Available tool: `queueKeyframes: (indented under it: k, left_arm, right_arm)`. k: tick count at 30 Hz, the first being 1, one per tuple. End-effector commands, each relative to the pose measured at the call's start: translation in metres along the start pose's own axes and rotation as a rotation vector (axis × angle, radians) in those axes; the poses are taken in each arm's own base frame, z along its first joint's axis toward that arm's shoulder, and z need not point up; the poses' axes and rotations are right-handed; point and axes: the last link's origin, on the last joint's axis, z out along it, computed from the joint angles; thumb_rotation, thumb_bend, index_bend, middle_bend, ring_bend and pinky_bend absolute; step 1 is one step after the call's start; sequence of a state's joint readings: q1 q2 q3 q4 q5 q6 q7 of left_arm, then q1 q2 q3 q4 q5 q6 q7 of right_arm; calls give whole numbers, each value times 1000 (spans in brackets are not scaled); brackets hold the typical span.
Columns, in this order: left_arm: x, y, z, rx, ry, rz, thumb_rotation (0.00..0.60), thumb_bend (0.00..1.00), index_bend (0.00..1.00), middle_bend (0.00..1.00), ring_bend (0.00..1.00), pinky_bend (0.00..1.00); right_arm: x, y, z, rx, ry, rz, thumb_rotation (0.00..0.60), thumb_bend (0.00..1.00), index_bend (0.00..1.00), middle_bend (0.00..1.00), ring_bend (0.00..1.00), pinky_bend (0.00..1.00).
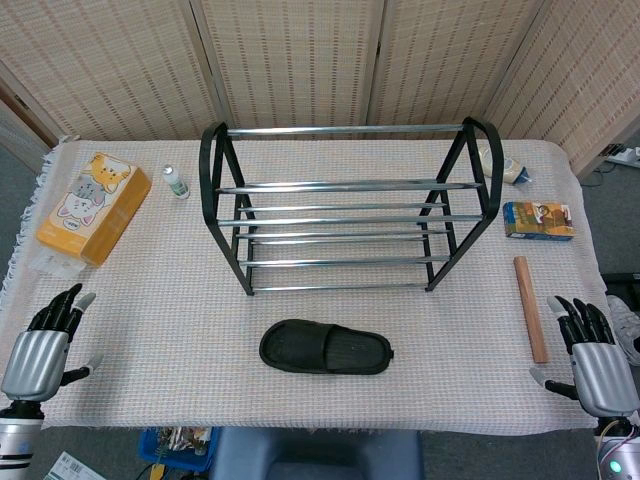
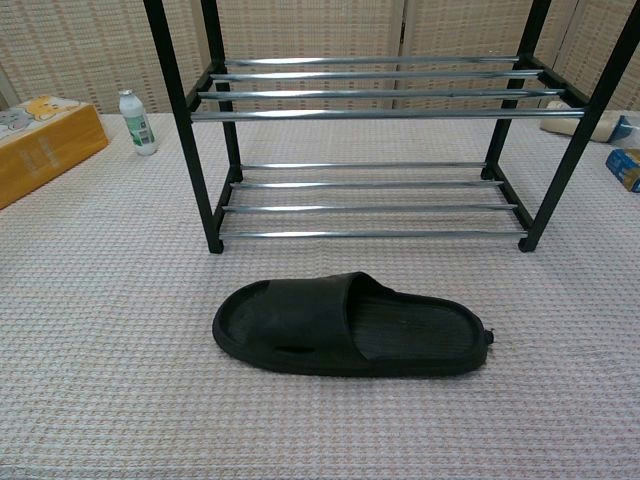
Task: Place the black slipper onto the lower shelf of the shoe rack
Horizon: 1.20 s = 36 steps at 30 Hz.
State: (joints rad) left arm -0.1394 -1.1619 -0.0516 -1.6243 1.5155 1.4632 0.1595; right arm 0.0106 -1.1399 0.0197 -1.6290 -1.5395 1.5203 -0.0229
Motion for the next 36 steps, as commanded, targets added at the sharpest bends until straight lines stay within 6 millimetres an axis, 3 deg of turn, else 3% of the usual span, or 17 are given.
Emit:
queueKeyframes:
  k: [1,14,18,27,36]
  left_arm:
    - [0,0,0,0,3,-1,600,216,135,62,96,230]
    - [3,-2,-6,11,11,-6,600,217,136,62,96,230]
    - [3,-1,-7,3,11,-26,600,217,143,62,96,230]
    - [3,-9,-14,25,8,-36,600,217,153,62,96,230]
    - [0,-14,-24,38,-24,-65,600,217,154,62,96,230]
  right_arm:
    - [-1,-1,0,6,-5,4,600,0,0,67,0,0]
    - [-1,-10,1,50,-5,9,600,2,0,67,0,0]
    - [-9,-21,6,83,-29,23,600,18,0,54,45,129]
    - [-29,-67,31,219,-118,40,600,14,0,101,100,224]
    - [-54,-131,58,366,-256,73,600,0,0,116,109,205]
